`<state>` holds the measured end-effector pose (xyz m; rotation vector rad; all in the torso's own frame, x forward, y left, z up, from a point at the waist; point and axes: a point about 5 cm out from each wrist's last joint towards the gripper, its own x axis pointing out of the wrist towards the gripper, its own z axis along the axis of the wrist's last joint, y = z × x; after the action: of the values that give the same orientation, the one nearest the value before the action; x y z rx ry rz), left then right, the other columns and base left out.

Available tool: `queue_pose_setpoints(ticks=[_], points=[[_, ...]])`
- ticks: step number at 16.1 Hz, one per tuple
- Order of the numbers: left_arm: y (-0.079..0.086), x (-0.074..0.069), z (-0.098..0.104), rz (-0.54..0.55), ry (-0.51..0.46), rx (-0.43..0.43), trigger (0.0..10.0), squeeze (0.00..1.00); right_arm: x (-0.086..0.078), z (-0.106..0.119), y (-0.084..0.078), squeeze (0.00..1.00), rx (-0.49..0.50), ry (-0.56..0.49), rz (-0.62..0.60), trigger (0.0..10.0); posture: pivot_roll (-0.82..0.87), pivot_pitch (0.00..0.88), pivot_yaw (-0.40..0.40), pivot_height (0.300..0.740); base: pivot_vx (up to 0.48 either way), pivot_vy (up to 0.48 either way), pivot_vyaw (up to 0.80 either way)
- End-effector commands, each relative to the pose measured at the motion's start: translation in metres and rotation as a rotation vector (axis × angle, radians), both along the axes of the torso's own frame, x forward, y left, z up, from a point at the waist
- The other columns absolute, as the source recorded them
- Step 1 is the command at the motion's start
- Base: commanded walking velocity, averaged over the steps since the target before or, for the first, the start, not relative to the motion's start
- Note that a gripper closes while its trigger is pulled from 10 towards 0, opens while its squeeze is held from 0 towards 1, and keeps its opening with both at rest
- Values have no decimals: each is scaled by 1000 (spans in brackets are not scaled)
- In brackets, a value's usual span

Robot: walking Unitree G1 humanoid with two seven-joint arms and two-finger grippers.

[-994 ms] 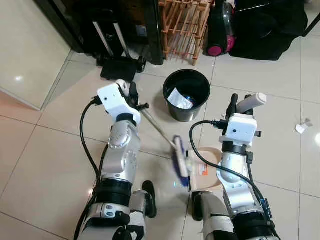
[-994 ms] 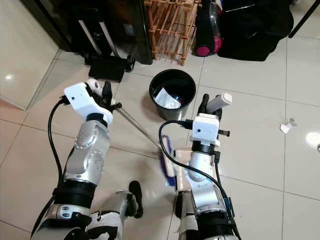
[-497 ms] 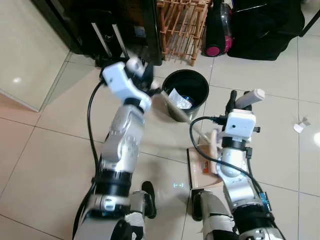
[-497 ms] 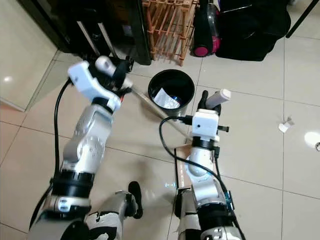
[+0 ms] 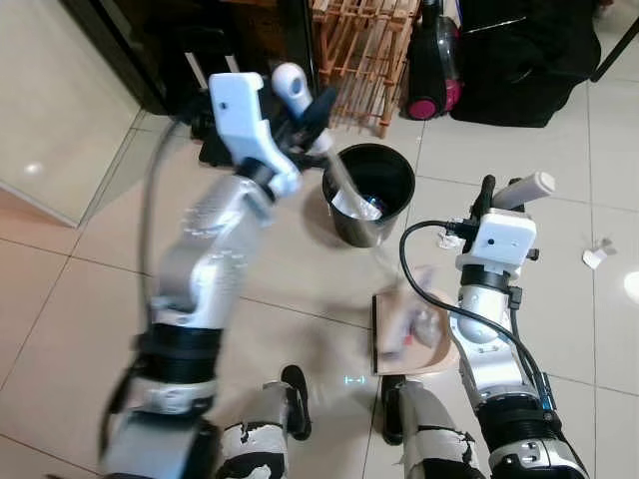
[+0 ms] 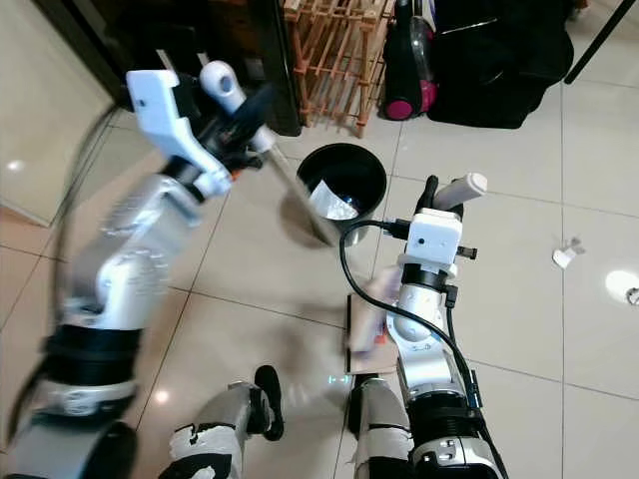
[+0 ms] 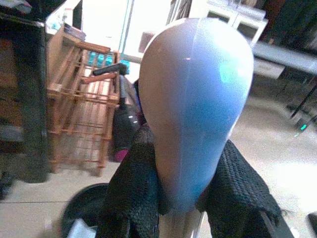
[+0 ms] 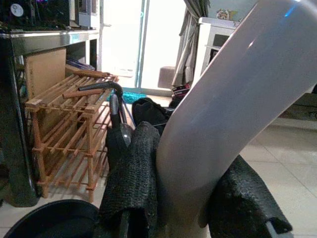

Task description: Sweep floor

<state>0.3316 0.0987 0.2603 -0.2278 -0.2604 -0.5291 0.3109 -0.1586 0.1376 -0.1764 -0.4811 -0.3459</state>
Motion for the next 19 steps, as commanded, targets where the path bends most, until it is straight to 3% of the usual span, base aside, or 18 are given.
queue_pose_setpoints(ticks=[1, 3, 7, 10, 13, 15, 19], points=[[2, -8, 8, -16, -48, 27, 10000, 0, -2, -3, 0, 0, 14, -6, 3, 10000, 108, 247, 70, 740, 0, 0, 0], [18, -16, 20, -3, -94, 118, 10000, 0, -5, -1, -5, 0, 12, -13, 2, 10000, 107, 231, 74, 740, 0, 0, 0], [33, -23, 19, 18, -93, 207, 10000, 0, -8, 3, -15, 0, 38, -12, -12, 10000, 91, 215, 82, 740, 0, 0, 0], [60, -35, -23, 139, -10, 354, 10000, 0, -13, 16, -35, 0, 135, 29, -72, 10000, 57, 193, 79, 740, 0, 0, 0], [66, -48, -57, 169, 67, 403, 10000, 0, -20, 36, -54, 0, 182, 34, -101, 10000, 25, 174, 70, 740, 0, 0, 0], [70, -54, -81, 206, 122, 441, 10000, 0, -24, 65, -65, 0, 214, 28, -85, 10000, 4, 157, 69, 740, 0, 0, 0], [72, -53, -97, 240, 177, 471, 10000, 0, -24, 113, -74, 0, 211, 41, -28, 10000, -14, 137, 67, 740, 0, 0, 0]])
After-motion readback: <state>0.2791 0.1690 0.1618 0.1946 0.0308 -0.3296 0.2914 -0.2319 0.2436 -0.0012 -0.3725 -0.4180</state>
